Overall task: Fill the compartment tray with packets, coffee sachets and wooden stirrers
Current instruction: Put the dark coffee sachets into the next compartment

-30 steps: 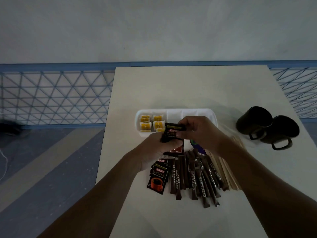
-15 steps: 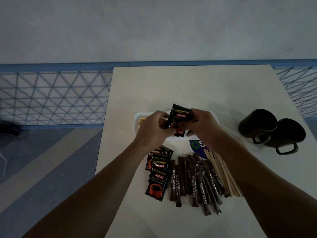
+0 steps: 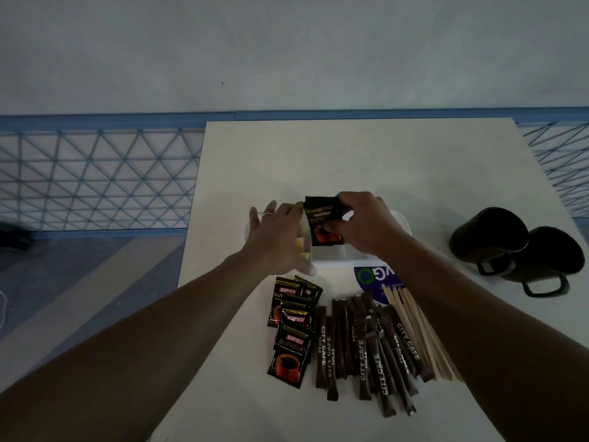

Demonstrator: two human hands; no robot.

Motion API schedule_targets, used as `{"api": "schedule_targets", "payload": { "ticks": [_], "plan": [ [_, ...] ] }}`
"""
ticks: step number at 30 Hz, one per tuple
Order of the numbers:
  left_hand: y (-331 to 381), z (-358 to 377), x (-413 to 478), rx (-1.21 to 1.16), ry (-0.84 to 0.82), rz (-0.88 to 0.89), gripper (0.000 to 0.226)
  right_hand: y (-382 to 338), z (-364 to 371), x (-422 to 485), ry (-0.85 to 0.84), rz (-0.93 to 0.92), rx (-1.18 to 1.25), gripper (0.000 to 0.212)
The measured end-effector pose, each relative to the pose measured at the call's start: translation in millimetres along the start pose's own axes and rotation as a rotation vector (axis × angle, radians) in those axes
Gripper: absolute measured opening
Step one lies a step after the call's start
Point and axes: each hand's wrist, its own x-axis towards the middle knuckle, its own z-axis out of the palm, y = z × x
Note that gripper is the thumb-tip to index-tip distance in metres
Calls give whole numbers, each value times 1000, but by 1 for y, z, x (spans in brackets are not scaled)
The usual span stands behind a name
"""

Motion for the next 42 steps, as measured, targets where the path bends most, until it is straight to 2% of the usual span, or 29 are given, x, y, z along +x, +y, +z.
{"api": "schedule_targets", "payload": {
  "ticks": [7,12,19,22,27,30,34,38,42],
  "plan": [
    [2,2,-2,-65,75,-12,134,-2,3,7,-47,-23,-150,23],
    [3,2,-5,-106,90,12,137,3,8,4,-68,0,-146,32],
    [6,2,-7,-76,102,11,135,9,30,-4,-62,-77,-414,36],
    [4,3,-6,-79,98,9,134,9,30,-6,-25,-143,-443,40],
    [3,4,-2,-49,79,-16,128,1,22,-11,71,-279,-591,74],
    [5,1,-4,-33,57,-17,116,-3,22,-5,12,-255,-703,85],
    [7,2,-5,-30,60,-19,110,-3,30,4,-68,-240,-800,72],
    [6,3,-5,-28,59,-23,109,-3,33,8,-48,-288,-794,52],
    [4,4,-6,-28,65,-30,113,3,28,8,-74,-403,-792,60]
  ]
}}
